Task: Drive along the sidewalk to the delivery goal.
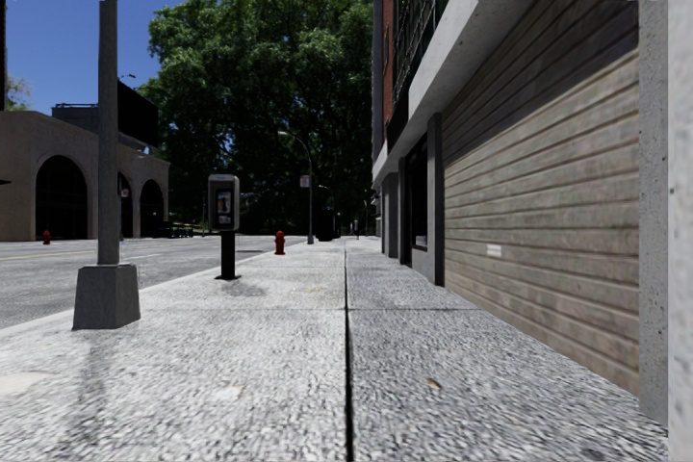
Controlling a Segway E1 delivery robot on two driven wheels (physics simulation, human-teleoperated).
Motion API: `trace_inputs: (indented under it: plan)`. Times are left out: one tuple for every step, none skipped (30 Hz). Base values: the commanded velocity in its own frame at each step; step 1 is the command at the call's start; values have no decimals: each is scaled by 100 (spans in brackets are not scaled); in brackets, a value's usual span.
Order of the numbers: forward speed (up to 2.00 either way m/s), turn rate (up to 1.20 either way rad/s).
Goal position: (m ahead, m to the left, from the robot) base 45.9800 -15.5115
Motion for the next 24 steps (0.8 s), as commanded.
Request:
trace_inputs:
  plan:
    - [200,0]
    - [200,0]
    - [200,0]
    - [200,0]
    - [200,0]
    - [200,0]
    - [200,0]
    - [200,0]
    - [200,0]
    - [200,0]
    - [200,0]
    - [200,0]
    - [200,0]
    - [200,0]
    - [200,0]
    - [200,0]
    - [200,0]
    - [200,0]
    - [200,0]
    - [200,0]
    - [200,0]
    - [200,0]
    - [200,0]
    - [200,0]
